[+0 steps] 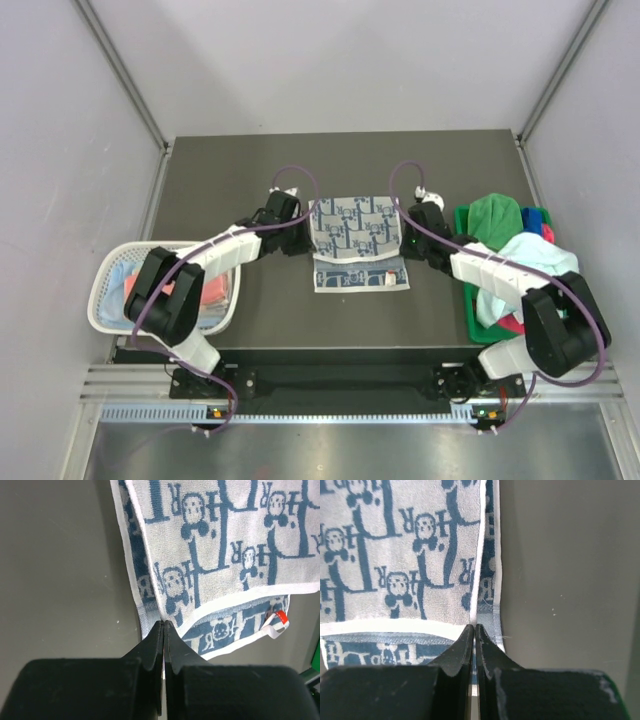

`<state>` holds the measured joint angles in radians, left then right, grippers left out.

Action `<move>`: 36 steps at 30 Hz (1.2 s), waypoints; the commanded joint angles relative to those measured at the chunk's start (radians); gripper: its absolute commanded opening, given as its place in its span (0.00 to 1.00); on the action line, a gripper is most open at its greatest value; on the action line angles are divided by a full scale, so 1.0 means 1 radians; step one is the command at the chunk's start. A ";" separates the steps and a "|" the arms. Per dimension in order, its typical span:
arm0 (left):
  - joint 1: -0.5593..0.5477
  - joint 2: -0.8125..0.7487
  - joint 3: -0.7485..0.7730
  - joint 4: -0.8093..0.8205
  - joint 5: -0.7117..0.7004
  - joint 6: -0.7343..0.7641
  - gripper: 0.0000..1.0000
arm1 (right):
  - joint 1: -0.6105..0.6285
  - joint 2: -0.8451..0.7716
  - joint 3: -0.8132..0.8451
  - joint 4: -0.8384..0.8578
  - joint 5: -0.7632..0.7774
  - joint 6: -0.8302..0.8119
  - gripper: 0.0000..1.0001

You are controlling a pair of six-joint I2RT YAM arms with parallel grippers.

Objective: Fold and stack the towels
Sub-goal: Fold the towel

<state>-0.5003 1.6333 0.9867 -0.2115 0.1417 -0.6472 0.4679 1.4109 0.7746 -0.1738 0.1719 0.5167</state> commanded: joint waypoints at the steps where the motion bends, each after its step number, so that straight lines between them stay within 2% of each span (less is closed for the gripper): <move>1: -0.014 -0.056 0.032 -0.025 0.029 0.020 0.00 | -0.015 -0.066 0.028 -0.024 0.018 -0.015 0.00; 22: -0.066 -0.168 -0.051 -0.055 0.035 -0.011 0.00 | -0.018 -0.260 -0.072 -0.130 0.026 -0.014 0.00; 36: -0.089 -0.194 -0.111 -0.046 0.004 -0.031 0.00 | -0.017 -0.328 -0.158 -0.124 -0.014 0.009 0.00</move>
<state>-0.5854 1.4830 0.8791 -0.2649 0.1627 -0.6678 0.4614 1.1198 0.6212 -0.3069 0.1654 0.5179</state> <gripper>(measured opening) 0.011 0.007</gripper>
